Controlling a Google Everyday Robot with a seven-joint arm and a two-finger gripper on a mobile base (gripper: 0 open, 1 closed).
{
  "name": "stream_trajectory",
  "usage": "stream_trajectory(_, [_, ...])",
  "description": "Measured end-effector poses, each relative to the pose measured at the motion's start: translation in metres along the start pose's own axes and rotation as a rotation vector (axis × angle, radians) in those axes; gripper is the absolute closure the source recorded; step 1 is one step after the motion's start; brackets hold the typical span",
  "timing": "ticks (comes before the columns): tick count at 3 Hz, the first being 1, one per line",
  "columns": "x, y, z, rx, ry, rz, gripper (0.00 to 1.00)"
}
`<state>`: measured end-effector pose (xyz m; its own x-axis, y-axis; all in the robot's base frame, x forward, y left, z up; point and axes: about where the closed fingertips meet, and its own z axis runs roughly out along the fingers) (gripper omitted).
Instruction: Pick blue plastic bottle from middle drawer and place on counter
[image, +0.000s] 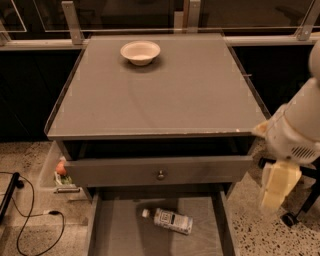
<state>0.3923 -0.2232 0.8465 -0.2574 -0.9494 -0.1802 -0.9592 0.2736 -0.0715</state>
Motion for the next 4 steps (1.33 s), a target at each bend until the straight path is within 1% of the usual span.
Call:
stream_trajectory(1, [0.006, 0.010, 0.011, -0.028, 0.017, 0.004, 0.00])
stream_trajectory(2, [0.006, 0.010, 0.011, -0.028, 0.017, 0.004, 0.00])
stream_trajectory(3, [0.010, 0.017, 0.037, -0.062, -0.011, -0.014, 0.00])
stream_trajectory(4, [0.022, 0.033, 0.113, -0.141, -0.087, -0.017, 0.00])
